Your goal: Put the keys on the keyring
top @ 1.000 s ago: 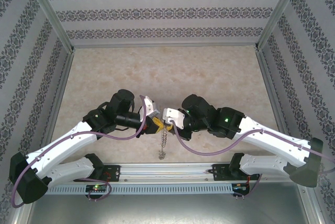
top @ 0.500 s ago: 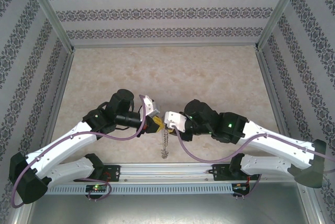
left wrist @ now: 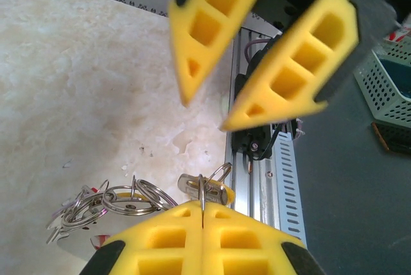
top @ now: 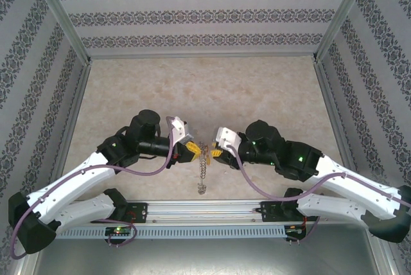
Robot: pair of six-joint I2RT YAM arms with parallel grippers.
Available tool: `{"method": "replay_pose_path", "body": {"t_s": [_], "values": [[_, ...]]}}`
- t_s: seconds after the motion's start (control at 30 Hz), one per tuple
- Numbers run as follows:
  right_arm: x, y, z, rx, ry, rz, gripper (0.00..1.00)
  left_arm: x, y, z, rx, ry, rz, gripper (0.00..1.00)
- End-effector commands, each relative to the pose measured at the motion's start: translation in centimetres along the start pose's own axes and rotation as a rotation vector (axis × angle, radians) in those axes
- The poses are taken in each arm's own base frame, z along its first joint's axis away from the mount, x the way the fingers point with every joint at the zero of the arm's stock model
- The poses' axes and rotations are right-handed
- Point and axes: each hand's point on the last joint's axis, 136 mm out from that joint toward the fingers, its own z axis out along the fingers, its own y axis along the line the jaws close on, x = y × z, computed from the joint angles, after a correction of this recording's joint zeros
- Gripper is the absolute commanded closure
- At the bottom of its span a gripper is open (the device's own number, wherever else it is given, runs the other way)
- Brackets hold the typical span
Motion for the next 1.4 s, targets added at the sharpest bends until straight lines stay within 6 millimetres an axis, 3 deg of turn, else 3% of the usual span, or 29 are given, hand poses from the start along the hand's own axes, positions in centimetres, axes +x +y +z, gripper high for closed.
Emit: {"method": "replay_pose_path", "body": {"t_s": [0.0,0.47,0.9,1.23,1.37], "values": [[-3.0,0.4,-0.8,-0.069,-0.115,0.062,0.75,-3.4,-1.8,-1.0,0.036,-0.113,0.131,1.00],[-3.6,2.4,-0.2,-0.213,-0.136,0.056,0.76,-4.9,-2.8,-1.4,0.057,-0.164,0.191,1.00],[-2.4,2.7,0.5,-0.229,-0.092,0.073,0.80,-5.6,-3.1,-1.9,0.044,-0.204,0.210,1.00],[-2.2,2.6,0.2,-0.217,-0.099,0.051,1.00,-6.0,-2.6,-1.6,0.028,-0.225,0.214,1.00],[-2.4,2.3,0.2,-0.202,-0.105,0.030,1.00,-6.0,-2.4,-1.3,0.032,-0.224,0.210,1.00]]}}
